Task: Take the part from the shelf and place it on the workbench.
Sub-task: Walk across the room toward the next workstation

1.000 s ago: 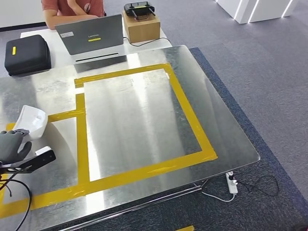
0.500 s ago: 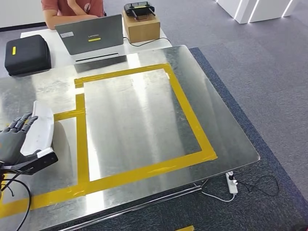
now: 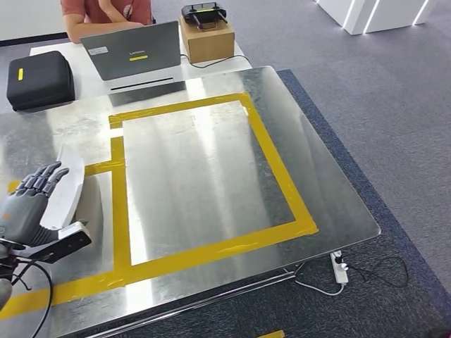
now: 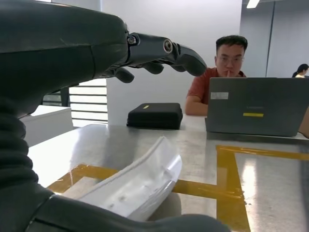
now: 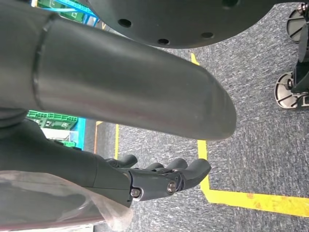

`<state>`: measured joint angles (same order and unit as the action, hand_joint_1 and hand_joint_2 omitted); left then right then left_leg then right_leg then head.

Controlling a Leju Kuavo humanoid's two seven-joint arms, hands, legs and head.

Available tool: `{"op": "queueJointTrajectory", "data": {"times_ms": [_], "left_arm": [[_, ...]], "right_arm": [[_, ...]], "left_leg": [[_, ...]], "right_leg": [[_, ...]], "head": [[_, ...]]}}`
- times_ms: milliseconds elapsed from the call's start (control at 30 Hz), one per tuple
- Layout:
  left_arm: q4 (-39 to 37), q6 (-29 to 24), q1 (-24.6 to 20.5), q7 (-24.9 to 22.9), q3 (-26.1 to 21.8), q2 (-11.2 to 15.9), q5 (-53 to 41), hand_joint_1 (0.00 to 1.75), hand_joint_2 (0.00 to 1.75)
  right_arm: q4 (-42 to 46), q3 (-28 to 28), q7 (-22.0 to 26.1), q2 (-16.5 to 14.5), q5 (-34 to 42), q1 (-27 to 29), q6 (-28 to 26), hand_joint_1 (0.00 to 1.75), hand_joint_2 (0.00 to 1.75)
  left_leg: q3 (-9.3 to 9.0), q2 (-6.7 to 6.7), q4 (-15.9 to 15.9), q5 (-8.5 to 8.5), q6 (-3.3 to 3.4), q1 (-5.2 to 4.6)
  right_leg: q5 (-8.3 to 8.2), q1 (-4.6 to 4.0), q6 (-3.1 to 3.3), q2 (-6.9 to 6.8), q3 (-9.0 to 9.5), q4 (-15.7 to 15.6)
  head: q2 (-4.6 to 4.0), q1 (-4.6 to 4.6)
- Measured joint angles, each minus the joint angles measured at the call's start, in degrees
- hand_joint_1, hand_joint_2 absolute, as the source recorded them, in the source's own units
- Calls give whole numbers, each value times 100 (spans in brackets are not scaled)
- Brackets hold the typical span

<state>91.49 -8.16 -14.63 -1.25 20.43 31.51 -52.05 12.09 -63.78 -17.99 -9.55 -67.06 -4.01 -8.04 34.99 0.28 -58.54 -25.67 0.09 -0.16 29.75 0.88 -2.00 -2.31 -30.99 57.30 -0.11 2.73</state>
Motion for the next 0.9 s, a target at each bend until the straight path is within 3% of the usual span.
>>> {"op": "queueJointTrajectory", "data": {"times_ms": [400,600,667,767,800,833,900], "left_arm": [[22,-54,87,-24,-24,-139,71,0,0],[22,-54,122,-33,-46,-197,111,0,0],[22,-52,121,-36,-49,-214,118,0,0],[13,-50,133,-37,-46,-278,125,0,0],[4,-48,138,-37,-45,-300,125,0,0],[-7,-46,140,-37,-44,-320,127,0,0],[-27,-41,139,-38,-43,-355,139,0,0]], "right_arm": [[0,-1,-52,0,-13,1,0,0,0],[0,-1,-136,0,-36,-3,1,0,0],[0,-1,-170,0,-38,-5,2,0,0],[0,-2,-228,0,-41,1,3,0,0],[0,-2,-244,0,-42,5,4,0,0],[0,-2,-259,1,-44,9,8,0,0],[0,-3,-291,9,-45,9,14,0,0]], "left_leg": [[0,0,-17,-22,34,-37],[-17,-1,-9,-19,145,-48],[-34,1,50,29,200,-16],[-16,-2,67,52,228,-14],[-9,-6,66,56,229,-18],[-4,-11,65,62,226,-21],[-1,-23,56,75,209,-20]], "right_leg": [[-1,39,-29,-1,5,-7],[17,64,-137,1,38,-22],[229,55,-161,93,-77,233],[776,42,-155,210,-563,1317],[827,37,-150,216,-676,1563],[769,32,-141,218,-694,1609],[390,30,-110,221,-394,1033]], "head": [[0,-1],[0,-1],[0,9],[0,22],[0,21],[0,22],[0,22]]}}
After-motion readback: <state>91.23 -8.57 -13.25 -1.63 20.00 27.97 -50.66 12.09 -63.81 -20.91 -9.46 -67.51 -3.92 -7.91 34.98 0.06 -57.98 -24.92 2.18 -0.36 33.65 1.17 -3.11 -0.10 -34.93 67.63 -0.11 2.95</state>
